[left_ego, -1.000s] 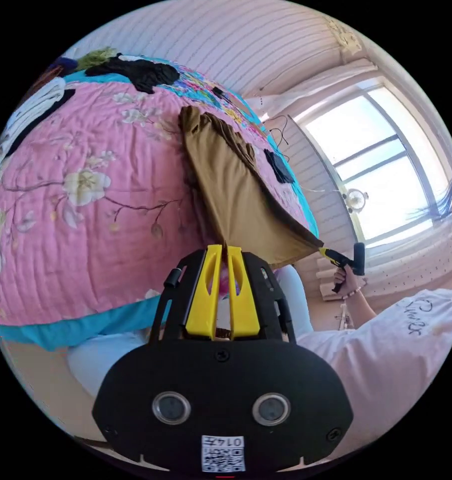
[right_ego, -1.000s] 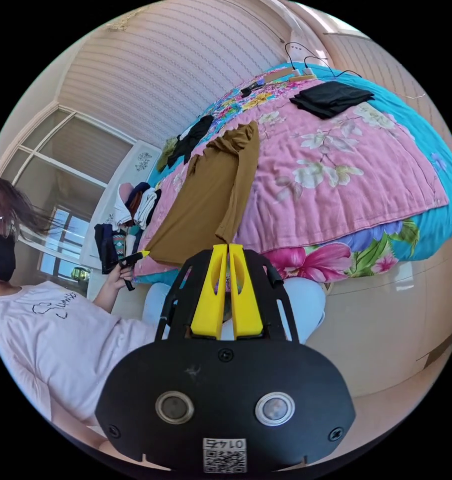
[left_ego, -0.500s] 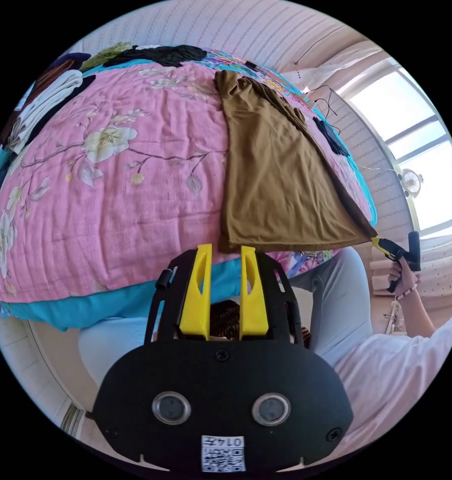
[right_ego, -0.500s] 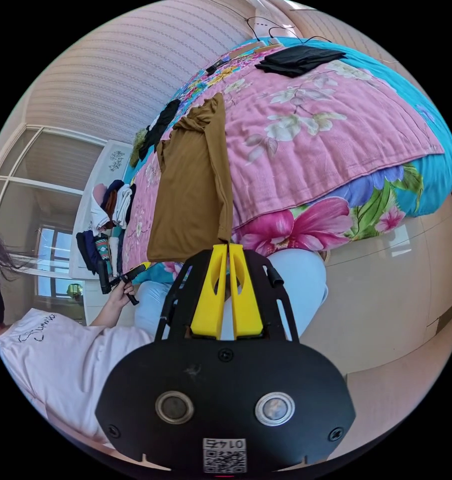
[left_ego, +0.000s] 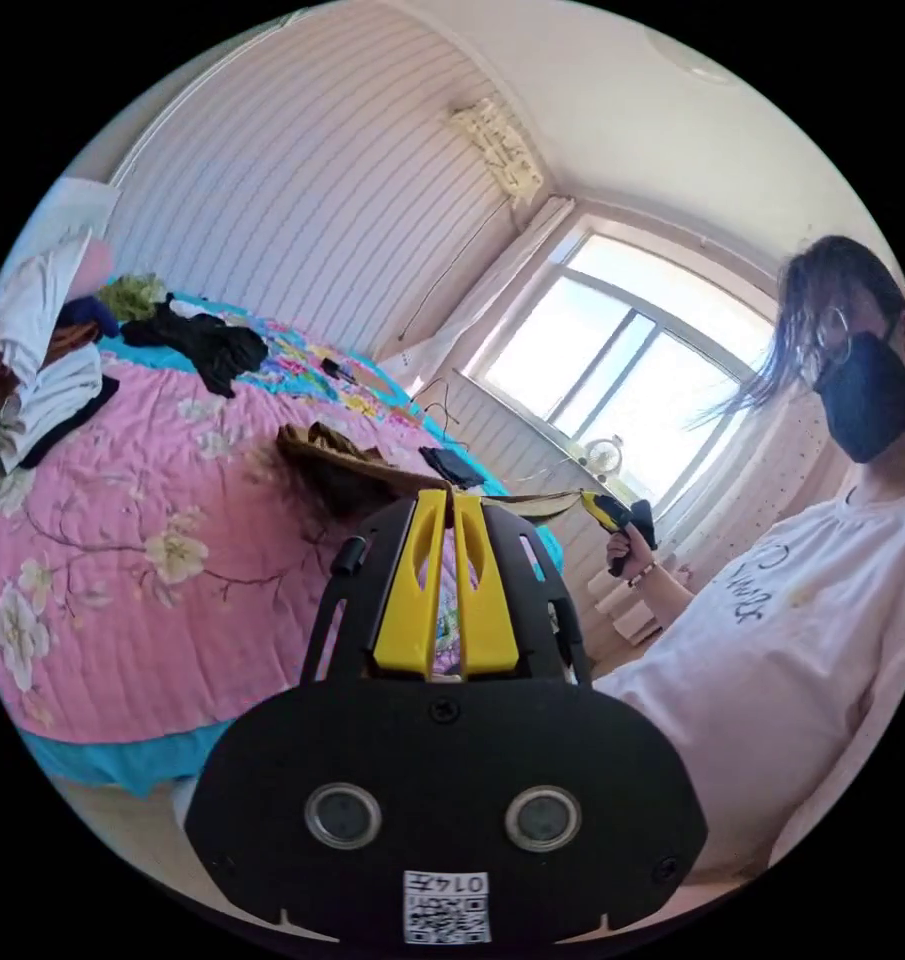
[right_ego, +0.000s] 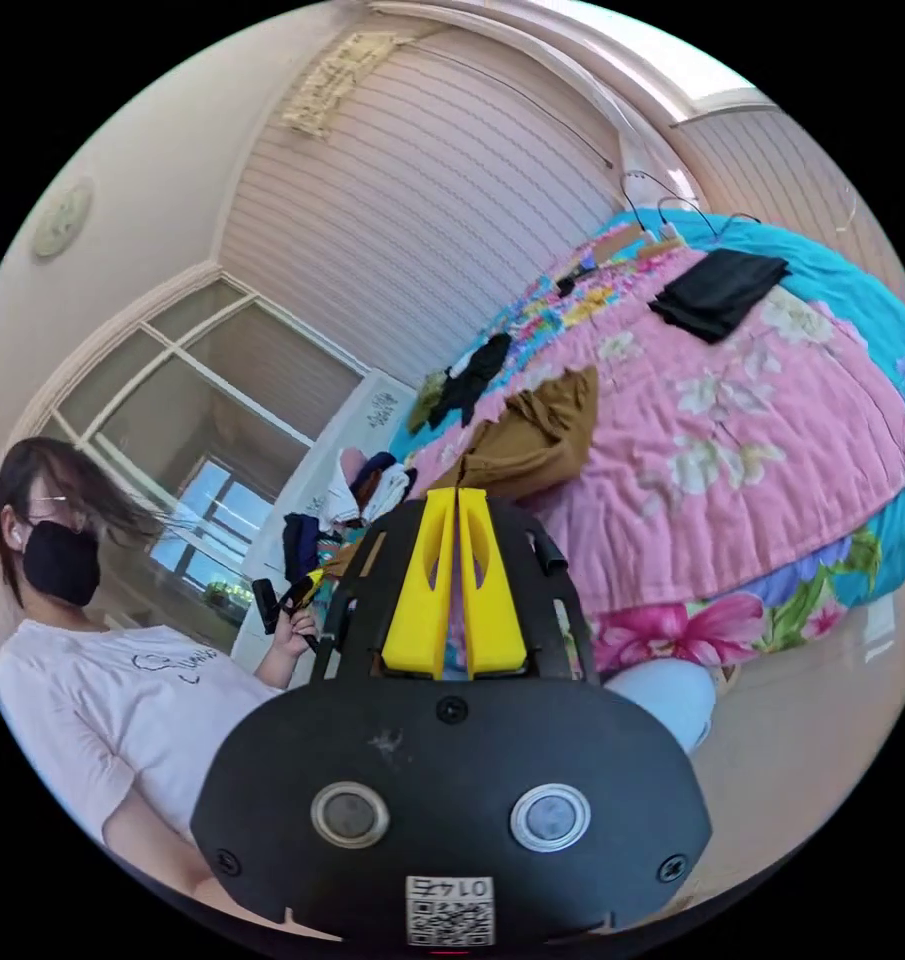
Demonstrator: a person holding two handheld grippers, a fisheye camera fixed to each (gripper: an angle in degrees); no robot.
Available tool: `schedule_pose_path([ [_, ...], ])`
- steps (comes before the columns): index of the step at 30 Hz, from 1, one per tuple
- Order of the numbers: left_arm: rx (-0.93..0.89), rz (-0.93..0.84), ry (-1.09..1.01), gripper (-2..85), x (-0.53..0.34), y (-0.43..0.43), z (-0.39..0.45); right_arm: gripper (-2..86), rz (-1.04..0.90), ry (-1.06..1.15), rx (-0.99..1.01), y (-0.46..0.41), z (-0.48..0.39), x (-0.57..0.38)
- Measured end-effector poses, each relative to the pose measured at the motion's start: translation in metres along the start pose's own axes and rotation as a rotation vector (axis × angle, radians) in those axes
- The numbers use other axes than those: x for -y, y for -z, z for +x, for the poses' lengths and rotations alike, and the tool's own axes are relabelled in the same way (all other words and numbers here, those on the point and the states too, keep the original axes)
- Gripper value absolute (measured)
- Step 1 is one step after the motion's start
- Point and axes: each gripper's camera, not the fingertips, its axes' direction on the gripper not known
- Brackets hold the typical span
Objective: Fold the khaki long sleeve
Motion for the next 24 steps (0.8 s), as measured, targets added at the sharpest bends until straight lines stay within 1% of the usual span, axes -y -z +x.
schedule_pose_path([
  [1,-0.042,0.096,-0.065,-1.0,0.012,0.031,0.021,-0.2,0.067,0.063,0.099,0.017,-0.021,0.005],
  [2,-0.077,0.185,-0.125,-1.0,0.025,0.061,0.041,-0.2,0.098,0.097,0.152,0.025,-0.032,0.007],
  [4,-0.102,0.291,-0.225,-1.0,0.045,0.104,0.072,-0.3,0.190,0.242,0.342,0.057,-0.081,0.019],
  [5,-0.085,0.343,-0.290,-1.0,0.060,0.129,0.093,-0.3,0.203,0.286,0.382,0.064,-0.094,0.023],
  [6,-0.070,0.365,-0.314,-1.0,0.068,0.141,0.104,-0.3,0.214,0.376,0.447,0.076,-0.124,0.032],
  [7,-0.047,0.398,-0.357,-1.0,0.084,0.161,0.122,-0.3,0.214,0.474,0.471,0.086,-0.155,0.041],
  [8,-0.016,0.433,-0.380,-1.0,0.099,0.177,0.137,-0.3,0.212,0.522,0.470,0.090,-0.171,0.046],
  [10,0.018,0.468,-0.400,-1.0,0.121,0.191,0.148,-0.4,0.230,0.658,0.435,0.100,-0.221,0.064],
  [12,0.031,0.466,-0.352,-1.0,0.146,0.191,0.140,-0.4,0.217,0.683,0.386,0.094,-0.241,0.084],
  [14,0.087,0.382,-0.256,-1.0,0.184,0.168,0.108,-0.4,0.163,0.671,0.318,0.073,-0.247,0.110],
  [15,0.118,0.349,-0.242,-1.0,0.195,0.158,0.097,-0.4,0.103,0.650,0.246,0.050,-0.245,0.130],
  [16,0.217,0.274,-0.216,-1.0,0.218,0.136,0.074,-0.3,0.038,0.633,0.172,0.024,-0.237,0.153],
  [17,0.314,0.197,-0.180,-1.0,0.242,0.114,0.051,-0.4,0.013,0.622,0.116,0.010,-0.232,0.165],
  [18,0.336,0.179,-0.157,-1.0,0.255,0.106,0.042,-0.4,-0.045,0.590,-0.013,-0.020,-0.221,0.192],
  [19,0.350,0.168,-0.094,-1.0,0.281,0.096,0.029,-0.4,-0.066,0.544,-0.094,-0.046,-0.210,0.220],
  [20,0.310,0.233,-0.034,-1.0,0.306,0.097,0.028,-0.4,-0.068,0.503,-0.093,-0.055,-0.207,0.235],
  [21,0.281,0.275,-0.037,-1.0,0.318,0.099,0.032,-0.4,-0.040,0.452,-0.057,-0.063,-0.210,0.264],
  [22,0.280,0.342,-0.076,-1.0,0.339,0.105,0.048,-0.4,0.038,0.467,-0.059,-0.061,-0.228,0.288],
  [23,0.316,0.396,-0.151,-1.0,0.354,0.109,0.069,-0.4,0.074,0.486,-0.074,-0.059,-0.241,0.299],
  [24,0.334,0.419,-0.194,-1.0,0.359,0.111,0.079,-0.3,0.160,0.535,-0.057,-0.051,-0.267,0.313],
])
